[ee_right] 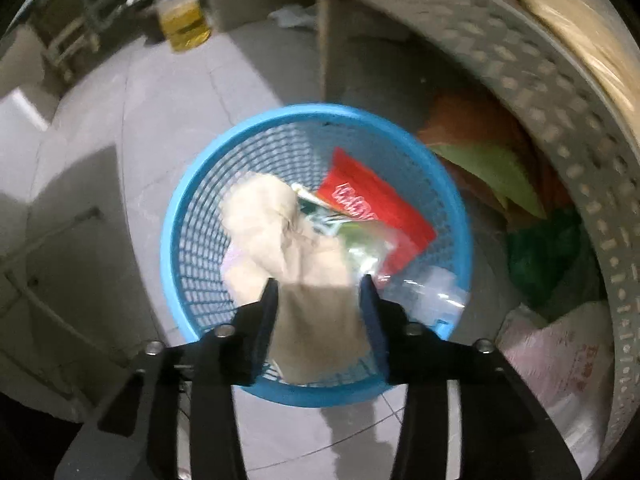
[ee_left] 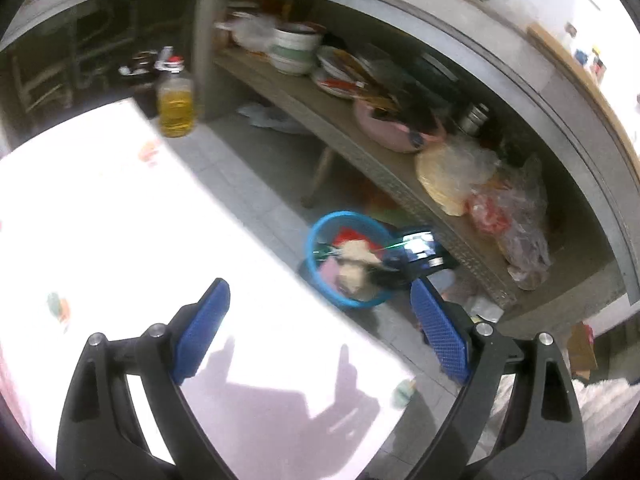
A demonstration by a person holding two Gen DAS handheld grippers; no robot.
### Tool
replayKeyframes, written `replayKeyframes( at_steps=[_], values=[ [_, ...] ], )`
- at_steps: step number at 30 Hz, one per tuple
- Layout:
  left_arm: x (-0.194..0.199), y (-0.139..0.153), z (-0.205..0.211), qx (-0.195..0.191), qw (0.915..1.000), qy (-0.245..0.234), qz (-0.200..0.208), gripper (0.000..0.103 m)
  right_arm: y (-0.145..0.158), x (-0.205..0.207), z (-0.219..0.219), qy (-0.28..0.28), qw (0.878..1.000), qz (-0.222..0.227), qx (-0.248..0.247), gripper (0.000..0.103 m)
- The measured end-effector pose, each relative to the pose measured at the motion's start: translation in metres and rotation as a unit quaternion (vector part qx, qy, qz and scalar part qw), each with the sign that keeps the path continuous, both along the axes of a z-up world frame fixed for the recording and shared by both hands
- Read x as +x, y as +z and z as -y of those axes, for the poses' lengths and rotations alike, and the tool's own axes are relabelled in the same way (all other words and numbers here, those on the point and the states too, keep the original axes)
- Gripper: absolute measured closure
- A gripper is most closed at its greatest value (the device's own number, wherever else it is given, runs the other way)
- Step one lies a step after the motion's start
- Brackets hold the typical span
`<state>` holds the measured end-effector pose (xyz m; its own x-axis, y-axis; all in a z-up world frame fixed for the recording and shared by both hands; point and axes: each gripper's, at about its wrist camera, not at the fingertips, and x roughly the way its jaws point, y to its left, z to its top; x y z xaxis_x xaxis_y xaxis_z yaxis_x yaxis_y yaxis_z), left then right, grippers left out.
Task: Collect trash
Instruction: 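Carry sponge and paper bag over the blue wastebasket and open both tools, then move both tools back toward the clear plastic box on the table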
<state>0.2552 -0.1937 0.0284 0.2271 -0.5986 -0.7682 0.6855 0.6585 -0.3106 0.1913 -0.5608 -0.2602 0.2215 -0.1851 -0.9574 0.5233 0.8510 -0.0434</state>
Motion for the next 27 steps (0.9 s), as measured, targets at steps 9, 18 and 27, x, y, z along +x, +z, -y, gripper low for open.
replayKeyframes(
  at_steps=[9, 18, 27],
  values=[
    [-0.007, -0.002, -0.096, -0.033, 0.9962, 0.08, 0.009, 0.015, 0.029, -0.025, 0.014, -0.017, 0.996, 0.074, 0.037, 0.055],
    [-0.023, -0.005, -0.143, -0.033, 0.993, 0.112, 0.018, 0.015, -0.056, 0.004, -0.001, -0.021, 0.996, -0.052, 0.064, 0.091],
    [-0.028, -0.012, -0.176, -0.038, 0.9889, 0.143, 0.008, 0.015, -0.042, -0.011, 0.006, -0.048, 0.994, -0.045, 0.092, 0.072]
  ],
)
